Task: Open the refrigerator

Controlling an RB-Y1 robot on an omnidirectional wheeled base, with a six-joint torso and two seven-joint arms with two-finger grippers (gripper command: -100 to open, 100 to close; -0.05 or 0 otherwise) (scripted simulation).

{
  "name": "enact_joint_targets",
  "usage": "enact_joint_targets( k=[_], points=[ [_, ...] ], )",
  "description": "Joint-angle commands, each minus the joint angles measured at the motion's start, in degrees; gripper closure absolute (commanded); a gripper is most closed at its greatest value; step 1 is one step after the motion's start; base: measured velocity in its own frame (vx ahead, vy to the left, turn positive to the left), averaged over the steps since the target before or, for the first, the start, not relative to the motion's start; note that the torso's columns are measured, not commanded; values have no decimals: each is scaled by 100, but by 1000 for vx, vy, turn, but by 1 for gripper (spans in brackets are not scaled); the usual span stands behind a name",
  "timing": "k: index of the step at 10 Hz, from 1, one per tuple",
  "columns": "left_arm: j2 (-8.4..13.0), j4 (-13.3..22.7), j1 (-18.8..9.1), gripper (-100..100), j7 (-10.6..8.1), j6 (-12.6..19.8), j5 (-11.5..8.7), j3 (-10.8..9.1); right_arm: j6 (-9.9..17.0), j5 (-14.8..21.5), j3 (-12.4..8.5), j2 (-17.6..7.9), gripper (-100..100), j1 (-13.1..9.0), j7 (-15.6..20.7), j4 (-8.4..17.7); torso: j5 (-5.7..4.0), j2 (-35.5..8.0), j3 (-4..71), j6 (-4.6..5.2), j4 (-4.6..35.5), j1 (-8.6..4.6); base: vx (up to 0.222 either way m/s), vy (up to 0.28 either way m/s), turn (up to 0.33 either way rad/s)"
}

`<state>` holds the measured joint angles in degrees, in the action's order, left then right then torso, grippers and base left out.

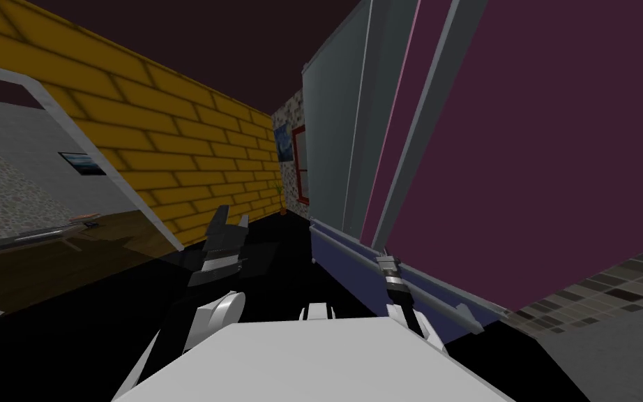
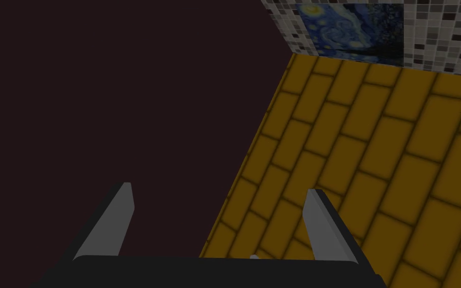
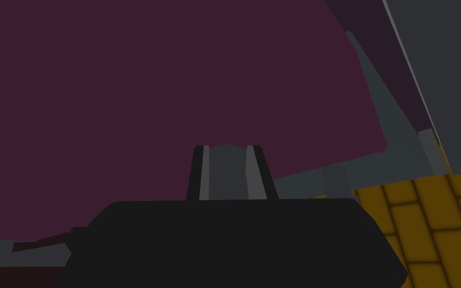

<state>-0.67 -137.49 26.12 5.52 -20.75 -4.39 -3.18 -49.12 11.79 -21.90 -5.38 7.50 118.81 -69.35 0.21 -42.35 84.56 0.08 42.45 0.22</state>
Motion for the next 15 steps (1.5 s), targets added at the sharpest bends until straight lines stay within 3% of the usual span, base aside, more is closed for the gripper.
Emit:
enact_joint_targets(
  k=[1,8,9,10,11,15],
  points=[
    [1,0,-2,0,0,0,0,0,8,116,232,-213,100,-84,-348,-26,-14,-47,-26,-10,4,-28,-297,-111,155],
    [1,1,-2,0,0,0,0,0,25,386,775,-709,100,-281,-1159,-87,19,-72,-39,32,50,-26,-226,-67,81],
    [1,1,-2,0,0,1,0,0,33,393,784,-616,100,-199,-1059,-3,20,-75,-41,35,53,-23,-95,-19,53],
    [0,1,-1,0,0,0,0,0,-72,483,992,-708,100,-213,-1247,-2,19,-32,-19,33,39,-9,-179,-75,166],
    [1,1,-2,0,0,0,0,-1,-72,483,992,-708,100,-213,-1247,-2,11,-53,-26,0,35,-11,-192,-135,87],
    [1,1,-1,0,0,0,0,-1,-301,619,1326,-912,100,-275,-1580,-63,12,-56,-29,34,46,-39,-186,-149,101]
  ],
)
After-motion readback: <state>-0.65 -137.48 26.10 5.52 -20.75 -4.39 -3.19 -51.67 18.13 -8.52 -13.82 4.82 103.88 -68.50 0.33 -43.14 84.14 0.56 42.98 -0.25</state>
